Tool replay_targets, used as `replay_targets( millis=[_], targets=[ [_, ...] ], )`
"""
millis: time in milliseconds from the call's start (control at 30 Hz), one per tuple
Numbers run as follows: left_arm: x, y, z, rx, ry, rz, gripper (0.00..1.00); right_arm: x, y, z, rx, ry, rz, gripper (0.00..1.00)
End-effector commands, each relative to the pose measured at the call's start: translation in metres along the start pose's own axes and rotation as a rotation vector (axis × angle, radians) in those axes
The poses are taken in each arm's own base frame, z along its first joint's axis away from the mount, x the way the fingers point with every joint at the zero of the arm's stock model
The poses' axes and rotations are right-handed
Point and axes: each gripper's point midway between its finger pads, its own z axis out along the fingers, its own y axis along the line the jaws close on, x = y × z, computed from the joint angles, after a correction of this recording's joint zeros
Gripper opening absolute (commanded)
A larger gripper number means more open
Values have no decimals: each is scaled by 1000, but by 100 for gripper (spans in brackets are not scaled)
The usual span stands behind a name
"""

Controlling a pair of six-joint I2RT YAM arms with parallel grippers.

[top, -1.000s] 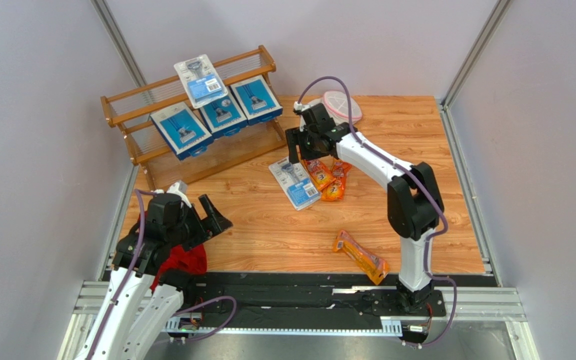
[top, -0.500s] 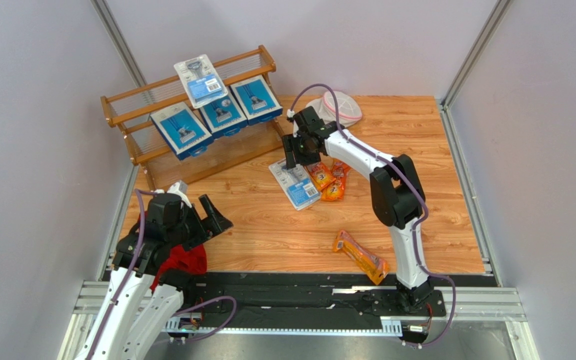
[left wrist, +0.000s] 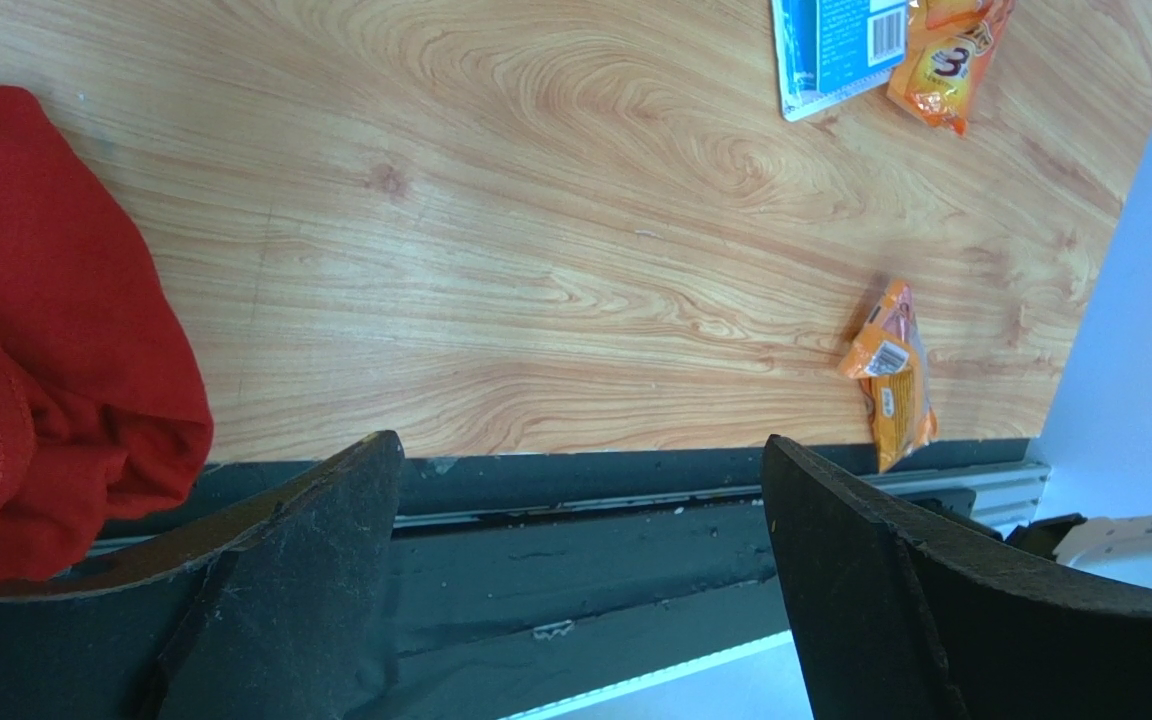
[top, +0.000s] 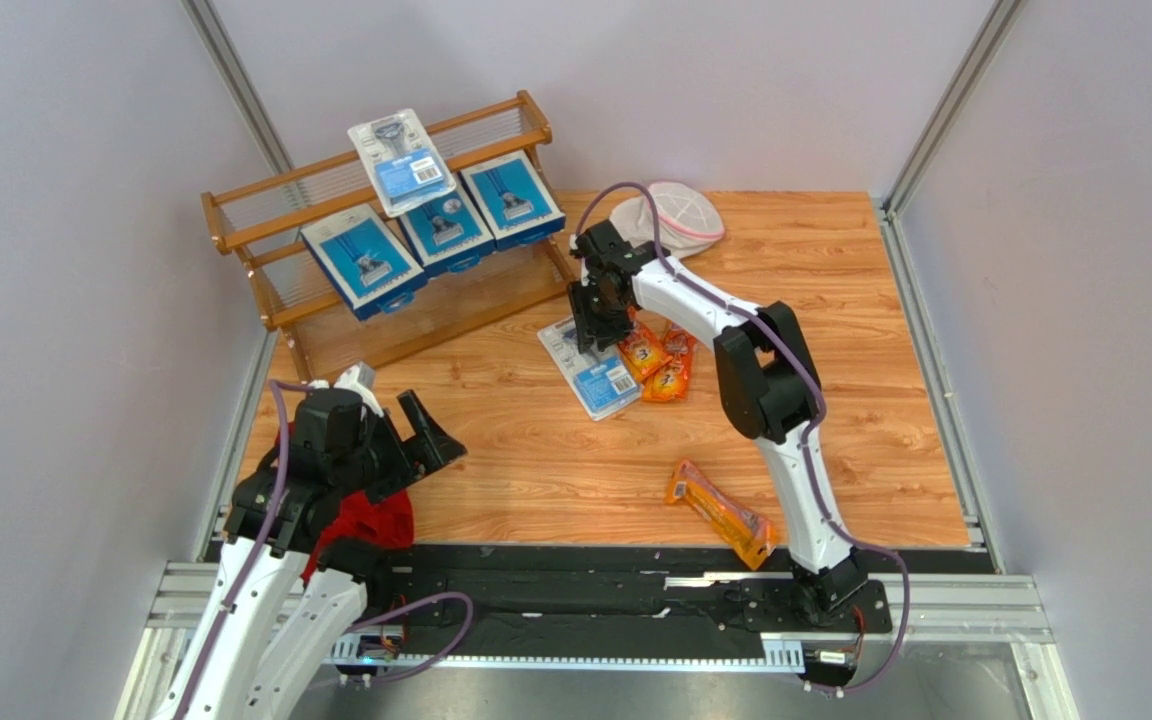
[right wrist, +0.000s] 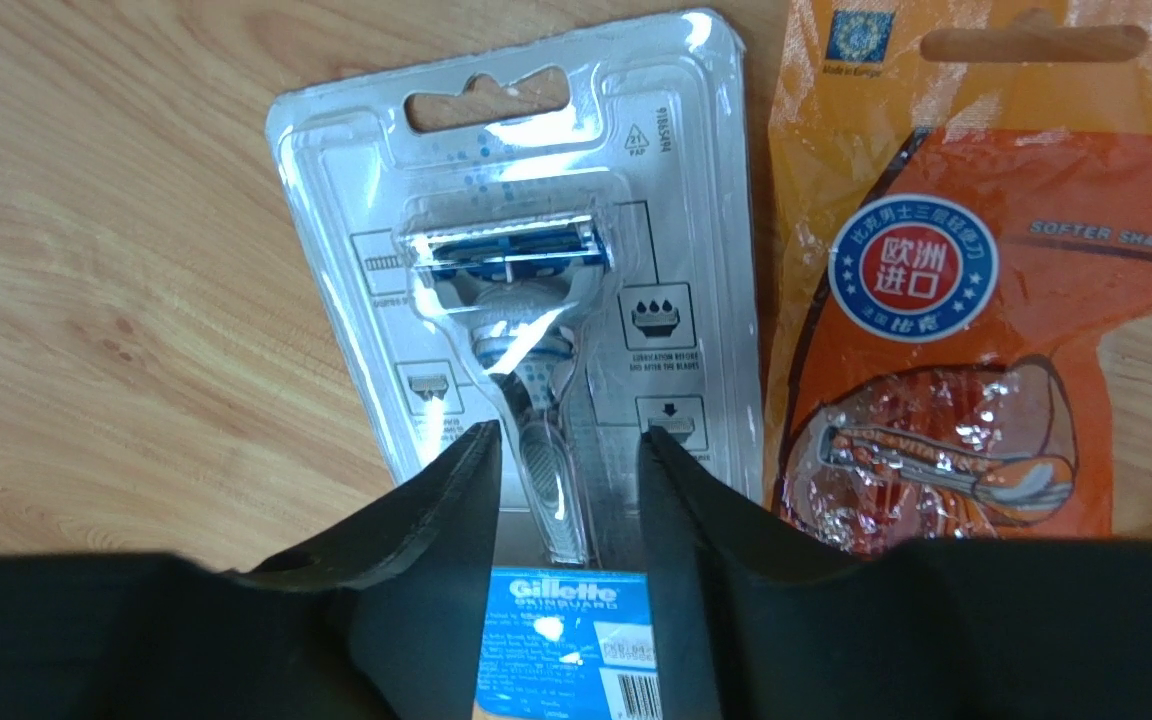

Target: Place and organize the shaving razors onto the shelf

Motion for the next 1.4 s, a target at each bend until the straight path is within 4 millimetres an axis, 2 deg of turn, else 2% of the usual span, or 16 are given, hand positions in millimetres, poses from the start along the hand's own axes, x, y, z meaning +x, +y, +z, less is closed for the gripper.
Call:
replay_targets(
  millis=[0, 33, 133, 167, 267, 433, 467, 533, 667, 900, 933, 1100, 1200, 1367],
  targets=[
    [-4, -5, -1, 32, -20, 8, 97, 8, 0, 10, 26, 79, 47, 37],
    [-3, -5, -1, 34, -17, 8, 97, 8, -3, 10, 45, 81, 55, 35],
    [-2, -7, -4, 43, -17, 4, 97, 11, -8, 13, 79, 88, 69, 23],
    [-2, -8, -4, 49, -17, 2, 97, 11, -10, 12, 89, 87, 80, 13],
    [-1, -16, -8, 88, -10, 4, 96, 8, -12, -1, 113, 56, 88, 4],
    [-4, -31, -11, 150, 1, 22, 95, 9, -1, -46, 63, -93, 118, 1],
    [-5, -33, -11, 156, 3, 28, 95, 3, 4, -55, 41, -136, 121, 1],
    [-8, -40, -12, 182, 4, 42, 95, 9, 10, -74, 18, -162, 127, 0],
    [-12, -50, -14, 218, 0, 60, 94, 19, 22, -100, -10, -199, 108, 0],
    [-12, -73, -9, 342, 36, 83, 94, 45, 67, -139, -115, -240, 50, 0],
    [-10, -77, -9, 356, 44, 91, 94, 52, 81, -142, -139, -235, 31, 0],
    [-8, -90, -2, 386, 64, 120, 94, 71, 125, -162, -233, -244, -11, 0],
    [0, -98, 4, 386, 94, 143, 92, 85, 154, -173, -291, -235, -40, 0],
    [8, -101, 15, 363, 115, 152, 87, 93, 181, -189, -368, -237, -43, 0]
  ],
)
